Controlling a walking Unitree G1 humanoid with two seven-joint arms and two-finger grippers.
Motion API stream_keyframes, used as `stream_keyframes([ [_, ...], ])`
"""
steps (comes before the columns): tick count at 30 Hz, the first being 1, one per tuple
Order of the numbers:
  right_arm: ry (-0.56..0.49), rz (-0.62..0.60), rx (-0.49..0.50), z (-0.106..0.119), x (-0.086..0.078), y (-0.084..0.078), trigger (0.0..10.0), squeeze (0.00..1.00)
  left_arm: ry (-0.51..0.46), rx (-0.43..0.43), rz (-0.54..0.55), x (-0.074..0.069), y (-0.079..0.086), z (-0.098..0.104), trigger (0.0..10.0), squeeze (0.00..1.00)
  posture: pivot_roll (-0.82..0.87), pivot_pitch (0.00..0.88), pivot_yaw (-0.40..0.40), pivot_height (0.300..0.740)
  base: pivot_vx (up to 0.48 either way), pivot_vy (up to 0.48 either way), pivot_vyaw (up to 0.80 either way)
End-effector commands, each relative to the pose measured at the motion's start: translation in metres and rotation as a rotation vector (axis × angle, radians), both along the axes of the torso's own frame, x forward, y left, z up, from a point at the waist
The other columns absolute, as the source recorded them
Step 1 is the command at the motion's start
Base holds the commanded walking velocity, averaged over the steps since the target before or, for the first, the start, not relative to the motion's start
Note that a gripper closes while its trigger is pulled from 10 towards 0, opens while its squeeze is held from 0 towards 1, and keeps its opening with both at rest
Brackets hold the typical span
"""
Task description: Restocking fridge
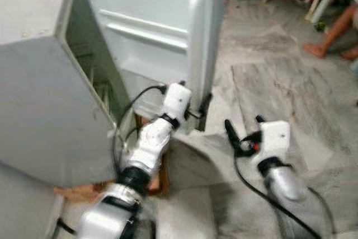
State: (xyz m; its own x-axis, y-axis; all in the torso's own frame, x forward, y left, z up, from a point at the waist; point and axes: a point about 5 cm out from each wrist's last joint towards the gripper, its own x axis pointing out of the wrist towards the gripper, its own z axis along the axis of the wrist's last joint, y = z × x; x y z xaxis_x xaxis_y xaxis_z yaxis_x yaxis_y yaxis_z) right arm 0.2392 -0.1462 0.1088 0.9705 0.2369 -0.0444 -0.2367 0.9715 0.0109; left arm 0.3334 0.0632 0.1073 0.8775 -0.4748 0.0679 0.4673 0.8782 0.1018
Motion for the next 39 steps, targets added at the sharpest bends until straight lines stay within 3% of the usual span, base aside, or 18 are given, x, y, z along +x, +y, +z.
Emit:
stream_keyframes([
  [1, 0.002, -0.015, -0.017, -0.001, 0.0, -0.007, 10.0, 0.0, -0.01, -0.005, 0.004, -0.006, -0.002, -0.001, 10.0, 0.0, 0.01, 0.095, 0.024, 0.74, 0.0, 0.0, 0.0],
  [12, -0.007, -0.019, -0.018, -0.001, 0.005, -0.006, 10.0, 0.0, -0.008, -0.013, 0.079, -0.019, 0.025, -0.005, 10.0, 0.0, 0.02, 0.096, 0.017, 0.74, 0.0, -0.309, 0.0],
  [22, -0.01, -0.024, -0.018, -0.001, 0.006, -0.006, 10.0, 0.0, 0.004, 0.004, 0.07, -0.016, 0.022, -0.004, 10.0, 0.0, 0.01, 0.096, 0.019, 0.74, 0.06, -0.407, 0.0],
  [32, -0.014, -0.042, -0.026, 0.001, 0.003, -0.011, 10.0, 0.0, 0.132, 0.097, 0.205, 0.008, 0.038, -0.015, 10.0, 0.0, -0.01, 0.096, 0.027, 0.74, 0.473, 0.0, 0.0],
  [35, -0.019, -0.047, -0.03, 0.003, 0.003, -0.012, 10.0, 0.0, 0.128, 0.095, 0.26, 0.023, 0.046, -0.003, 10.0, 0.0, -0.02, 0.092, 0.029, 0.74, 0.424, 0.1, 0.0],
  [39, -0.019, -0.051, -0.033, 0.002, 0.004, -0.013, 10.0, 0.0, 0.097, 0.067, 0.27, 0.028, 0.047, 0.005, 10.0, 0.0, -0.02, 0.087, 0.029, 0.74, 0.164, 0.075, 0.0],
])
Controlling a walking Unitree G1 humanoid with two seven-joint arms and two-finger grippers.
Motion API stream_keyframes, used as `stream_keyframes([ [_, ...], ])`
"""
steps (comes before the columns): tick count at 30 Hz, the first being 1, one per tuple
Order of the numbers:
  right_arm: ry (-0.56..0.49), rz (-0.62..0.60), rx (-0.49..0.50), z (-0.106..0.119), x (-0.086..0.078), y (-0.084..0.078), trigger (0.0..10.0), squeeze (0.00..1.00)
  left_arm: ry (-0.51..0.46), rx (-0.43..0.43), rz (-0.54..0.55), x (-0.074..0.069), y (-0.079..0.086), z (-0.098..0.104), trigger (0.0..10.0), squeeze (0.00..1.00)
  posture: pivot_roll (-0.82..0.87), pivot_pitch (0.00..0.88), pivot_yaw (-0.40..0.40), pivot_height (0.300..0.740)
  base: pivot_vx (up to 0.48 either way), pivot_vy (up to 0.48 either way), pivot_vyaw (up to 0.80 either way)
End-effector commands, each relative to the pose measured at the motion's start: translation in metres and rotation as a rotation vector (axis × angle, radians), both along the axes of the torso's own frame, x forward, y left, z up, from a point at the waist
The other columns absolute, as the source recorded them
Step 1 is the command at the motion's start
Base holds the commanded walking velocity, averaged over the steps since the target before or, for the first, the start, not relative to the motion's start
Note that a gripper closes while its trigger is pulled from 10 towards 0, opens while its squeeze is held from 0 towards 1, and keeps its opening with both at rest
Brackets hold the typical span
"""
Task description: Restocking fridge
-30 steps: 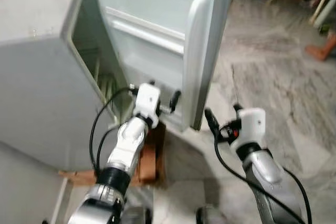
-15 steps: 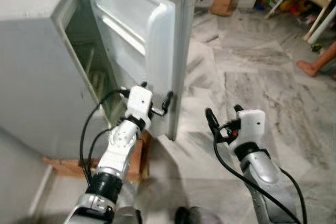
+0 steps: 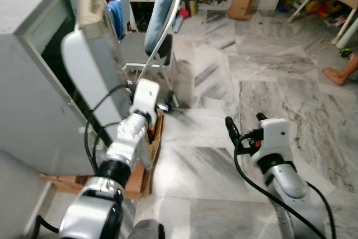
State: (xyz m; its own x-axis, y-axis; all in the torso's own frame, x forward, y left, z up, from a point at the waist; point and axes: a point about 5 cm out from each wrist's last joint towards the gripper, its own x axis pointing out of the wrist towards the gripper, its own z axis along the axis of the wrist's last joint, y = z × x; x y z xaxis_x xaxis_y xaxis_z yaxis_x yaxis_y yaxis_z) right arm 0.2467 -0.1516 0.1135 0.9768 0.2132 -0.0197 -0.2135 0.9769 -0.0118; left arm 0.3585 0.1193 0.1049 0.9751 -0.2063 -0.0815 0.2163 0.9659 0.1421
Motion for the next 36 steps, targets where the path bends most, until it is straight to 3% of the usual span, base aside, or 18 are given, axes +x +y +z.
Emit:
stream_keyframes([
  [1, 0.01, -0.027, -0.016, -0.002, -0.003, -0.008, 10.0, 0.0, -0.031, -0.02, -0.016, 0.003, -0.009, 0.008, 10.0, 0.0, -0.02, 0.087, 0.029, 0.74, 0.0, 0.0, 0.0],
  [6, 0.011, -0.029, -0.013, -0.004, -0.002, -0.007, 10.0, 0.0, -0.048, -0.043, -0.018, -0.005, -0.005, 0.004, 10.0, 0.0, -0.01, 0.082, 0.031, 0.74, 0.0, 0.0, 0.0],
  [13, 0.014, -0.024, -0.006, -0.005, -0.001, -0.005, 10.0, 0.0, -0.088, -0.036, -0.019, -0.034, 0.005, -0.007, 10.0, 0.0, 0.0, 0.083, 0.028, 0.74, 0.0, 0.0, 0.0],
  [21, -0.011, 0.001, -0.037, -0.002, 0.001, -0.006, 10.0, 0.0, -0.134, -0.032, 0.077, -0.062, 0.027, -0.002, 10.0, 0.0, 0.02, 0.081, 0.019, 0.74, 0.0, 0.0, 0.3],
  [22, -0.006, -0.006, -0.032, -0.003, 0.001, -0.007, 10.0, 0.0, -0.153, -0.016, 0.101, -0.073, 0.036, 0.0, 10.0, 0.0, 0.02, 0.081, 0.017, 0.74, 0.0, 0.0, 0.79],
  [24, -0.003, -0.01, -0.028, -0.003, 0.001, -0.007, 10.0, 0.0, -0.157, -0.015, 0.103, -0.078, 0.039, 0.0, 10.0, 0.0, 0.02, 0.081, 0.017, 0.74, 0.0, 0.0, 0.46],
  [26, 0.008, -0.015, -0.03, -0.006, 0.001, -0.009, 10.0, 0.0, -0.167, 0.024, 0.115, -0.099, 0.049, 0.001, 10.0, 0.0, 0.03, 0.082, 0.014, 0.74, 0.0, 0.0, 0.0],
  [32, 0.008, -0.014, -0.029, -0.006, 0.004, -0.009, 10.0, 0.0, -0.121, 0.045, 0.175, -0.119, 0.064, -0.007, 10.0, 0.0, 0.04, 0.082, 0.011, 0.74, 0.0, 0.0, 0.0],
  [36, 0.007, -0.015, -0.025, -0.006, 0.006, -0.008, 10.0, 0.0, -0.078, 0.05, 0.225, -0.123, 0.075, -0.013, 10.0, 0.0, 0.05, 0.082, 0.004, 0.74, 0.0, 0.0, 0.0],
])
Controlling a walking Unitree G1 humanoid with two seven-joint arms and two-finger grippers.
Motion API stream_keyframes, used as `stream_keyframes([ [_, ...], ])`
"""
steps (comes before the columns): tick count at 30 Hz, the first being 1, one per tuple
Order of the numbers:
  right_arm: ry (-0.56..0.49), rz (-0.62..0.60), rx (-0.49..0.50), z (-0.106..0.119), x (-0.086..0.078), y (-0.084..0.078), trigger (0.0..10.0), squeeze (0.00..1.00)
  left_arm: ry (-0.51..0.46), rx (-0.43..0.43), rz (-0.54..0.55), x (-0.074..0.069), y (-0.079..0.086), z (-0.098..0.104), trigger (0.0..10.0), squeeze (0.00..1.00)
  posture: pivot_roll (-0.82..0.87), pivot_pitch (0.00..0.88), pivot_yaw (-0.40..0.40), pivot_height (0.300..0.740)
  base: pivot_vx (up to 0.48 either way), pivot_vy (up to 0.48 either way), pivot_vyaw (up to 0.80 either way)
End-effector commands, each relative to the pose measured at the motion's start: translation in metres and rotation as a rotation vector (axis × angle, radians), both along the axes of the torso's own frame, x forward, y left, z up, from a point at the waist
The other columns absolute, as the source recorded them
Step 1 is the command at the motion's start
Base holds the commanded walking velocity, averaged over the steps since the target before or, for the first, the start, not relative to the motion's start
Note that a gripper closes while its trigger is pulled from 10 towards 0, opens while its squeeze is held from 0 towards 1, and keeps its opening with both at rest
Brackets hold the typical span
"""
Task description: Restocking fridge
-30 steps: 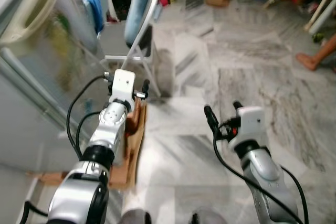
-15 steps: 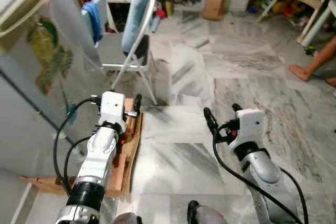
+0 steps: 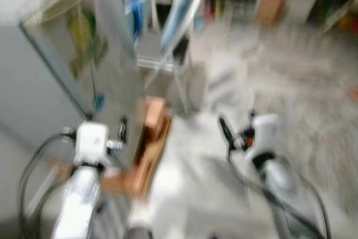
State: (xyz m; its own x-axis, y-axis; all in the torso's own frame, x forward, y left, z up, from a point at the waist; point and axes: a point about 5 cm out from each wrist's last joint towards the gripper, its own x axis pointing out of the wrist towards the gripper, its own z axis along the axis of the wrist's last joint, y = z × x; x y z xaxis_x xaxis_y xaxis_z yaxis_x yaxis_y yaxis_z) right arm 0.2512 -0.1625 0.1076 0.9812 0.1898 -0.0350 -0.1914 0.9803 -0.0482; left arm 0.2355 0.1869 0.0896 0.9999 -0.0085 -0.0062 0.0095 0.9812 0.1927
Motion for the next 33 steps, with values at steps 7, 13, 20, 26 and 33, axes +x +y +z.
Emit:
stream_keyframes([
  [7, -0.004, 0.009, 0.017, 0.001, 0.004, 0.003, 10.0, 0.0, 0.0, 0.001, 0.044, 0.012, 0.013, 0.008, 10.0, 0.0, 0.05, 0.078, 0.002, 0.74, 0.0, 0.401, 0.0],
  [13, -0.001, 0.001, 0.017, 0.0, 0.004, 0.001, 10.0, 0.0, 0.0, -0.003, 0.033, 0.013, 0.012, 0.009, 10.0, 0.0, 0.04, 0.077, 0.001, 0.74, 0.0, 0.48, 0.0],
  [20, 0.006, -0.004, 0.015, -0.002, 0.004, 0.001, 10.0, 0.0, 0.001, -0.085, -0.058, 0.005, -0.005, 0.007, 10.0, 0.0, 0.05, 0.08, -0.006, 0.74, 0.0, 0.043, -0.58],
  [26, 0.007, -0.005, 0.014, -0.002, 0.004, 0.001, 10.0, 0.0, 0.027, -0.088, -0.053, 0.007, -0.004, 0.003, 10.0, 0.0, 0.05, 0.083, -0.007, 0.74, 0.0, 0.0, -0.4],
  [33, 0.007, -0.003, 0.013, -0.003, 0.003, 0.003, 10.0, 0.0, 0.016, -0.062, -0.014, 0.021, 0.006, 0.005, 10.0, 0.0, 0.04, 0.086, -0.004, 0.74, 0.0, 0.0, 0.0],
])
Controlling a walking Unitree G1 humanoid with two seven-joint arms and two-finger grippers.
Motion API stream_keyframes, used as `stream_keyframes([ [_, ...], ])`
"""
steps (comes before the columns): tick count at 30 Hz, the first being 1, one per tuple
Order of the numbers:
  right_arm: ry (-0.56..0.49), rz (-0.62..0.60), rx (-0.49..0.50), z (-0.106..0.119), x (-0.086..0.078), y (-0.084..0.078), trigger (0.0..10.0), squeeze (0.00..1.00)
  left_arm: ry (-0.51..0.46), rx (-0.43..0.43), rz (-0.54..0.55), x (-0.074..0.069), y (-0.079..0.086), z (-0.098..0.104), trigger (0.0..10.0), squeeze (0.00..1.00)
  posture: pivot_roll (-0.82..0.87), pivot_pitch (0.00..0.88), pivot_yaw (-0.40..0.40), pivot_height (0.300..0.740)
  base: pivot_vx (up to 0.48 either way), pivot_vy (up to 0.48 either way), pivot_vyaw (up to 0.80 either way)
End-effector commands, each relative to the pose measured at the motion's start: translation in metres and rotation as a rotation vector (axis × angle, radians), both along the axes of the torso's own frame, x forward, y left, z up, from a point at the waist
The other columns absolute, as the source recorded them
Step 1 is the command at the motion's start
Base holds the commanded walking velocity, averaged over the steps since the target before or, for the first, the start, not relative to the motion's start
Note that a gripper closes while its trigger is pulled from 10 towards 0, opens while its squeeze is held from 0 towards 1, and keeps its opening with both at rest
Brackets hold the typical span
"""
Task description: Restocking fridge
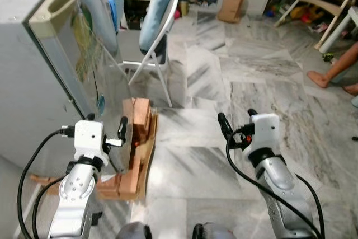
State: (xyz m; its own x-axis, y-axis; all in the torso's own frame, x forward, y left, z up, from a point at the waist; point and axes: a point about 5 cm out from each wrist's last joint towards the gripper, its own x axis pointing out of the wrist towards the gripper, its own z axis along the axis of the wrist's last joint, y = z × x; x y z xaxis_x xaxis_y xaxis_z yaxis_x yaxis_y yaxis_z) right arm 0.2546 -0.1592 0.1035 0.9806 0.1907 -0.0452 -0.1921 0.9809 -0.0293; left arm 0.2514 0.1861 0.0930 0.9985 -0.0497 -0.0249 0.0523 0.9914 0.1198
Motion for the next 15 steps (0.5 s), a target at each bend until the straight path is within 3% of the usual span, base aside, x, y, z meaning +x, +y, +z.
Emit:
stream_keyframes([
  [1, -0.007, -0.003, -0.003, 0.001, 0.0, -0.001, 10.0, 0.0, -0.004, 0.012, 0.026, 0.005, 0.006, 0.002, 10.0, 0.0, 0.04, 0.086, -0.004, 0.74, 0.0, 0.0, 0.0],
  [6, -0.008, -0.004, -0.005, 0.002, -0.001, -0.001, 10.0, 0.0, -0.006, 0.007, 0.073, 0.024, 0.016, 0.005, 10.0, 0.0, 0.04, 0.092, -0.005, 0.74, 0.0, 0.0, 0.0],
  [10, -0.008, -0.002, -0.005, 0.004, -0.003, 0.0, 10.0, 0.0, -0.011, -0.003, 0.111, 0.049, 0.024, 0.008, 10.0, 0.0, 0.02, 0.103, -0.004, 0.74, 0.0, 0.0, 0.0],
  [15, -0.003, -0.001, -0.008, 0.004, -0.005, -0.001, 10.0, 0.0, -0.022, 0.037, 0.179, 0.063, 0.032, 0.013, 10.0, 0.0, 0.0, 0.106, -0.002, 0.74, 0.0, 0.0, 0.0],
])
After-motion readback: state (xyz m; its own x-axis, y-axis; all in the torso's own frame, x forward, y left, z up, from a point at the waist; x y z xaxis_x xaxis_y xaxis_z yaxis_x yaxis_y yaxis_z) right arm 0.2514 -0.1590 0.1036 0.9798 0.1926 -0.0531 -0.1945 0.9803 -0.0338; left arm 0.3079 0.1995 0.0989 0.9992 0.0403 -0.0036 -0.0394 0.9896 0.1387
